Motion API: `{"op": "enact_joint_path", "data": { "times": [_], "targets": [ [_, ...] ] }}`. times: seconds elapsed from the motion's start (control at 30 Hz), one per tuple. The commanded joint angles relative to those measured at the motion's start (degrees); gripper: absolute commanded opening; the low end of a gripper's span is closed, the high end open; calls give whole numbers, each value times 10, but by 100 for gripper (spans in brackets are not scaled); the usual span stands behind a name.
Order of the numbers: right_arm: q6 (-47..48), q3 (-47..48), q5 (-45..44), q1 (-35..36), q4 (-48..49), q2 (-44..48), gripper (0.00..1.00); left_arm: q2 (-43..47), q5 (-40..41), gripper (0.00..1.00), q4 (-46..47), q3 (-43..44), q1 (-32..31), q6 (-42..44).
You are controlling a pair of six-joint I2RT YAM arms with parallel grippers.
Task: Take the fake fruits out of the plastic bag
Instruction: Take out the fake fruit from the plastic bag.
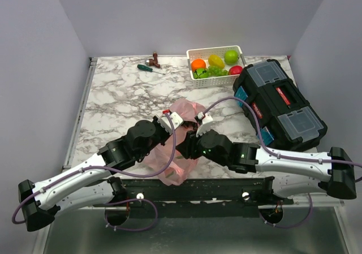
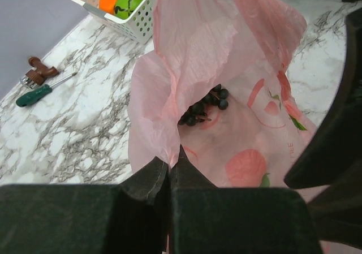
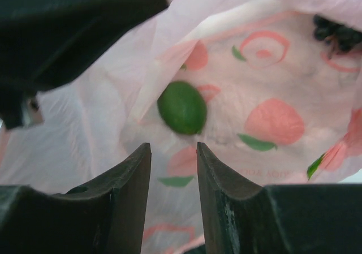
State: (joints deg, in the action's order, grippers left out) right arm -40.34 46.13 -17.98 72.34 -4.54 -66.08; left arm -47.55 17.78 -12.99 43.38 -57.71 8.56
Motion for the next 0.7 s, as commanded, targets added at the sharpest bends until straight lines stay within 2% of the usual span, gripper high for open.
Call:
{"op": "enact_joint_path", "data": {
  "times": [0.0,0.23,0.4,0.57,0.67],
  "targets": [
    [0,48,-133,3,-11,-43,40,12,-6,0,-2,6,-6,-2],
    [18,72,-129,3,9,-125,40,16,-22,0,-1,9,-10,-8],
    [0,84,-131,2,11,-193,45,17,-23,0,-1,9,-11,-9],
    [11,91,-81,-3,63,-250,52,13,-25,0,-3,11,-11,-12],
    [-1,80,-43,-23,93,-275,52,15,-26,0,-3,9,-12,-14]
  ]
}}
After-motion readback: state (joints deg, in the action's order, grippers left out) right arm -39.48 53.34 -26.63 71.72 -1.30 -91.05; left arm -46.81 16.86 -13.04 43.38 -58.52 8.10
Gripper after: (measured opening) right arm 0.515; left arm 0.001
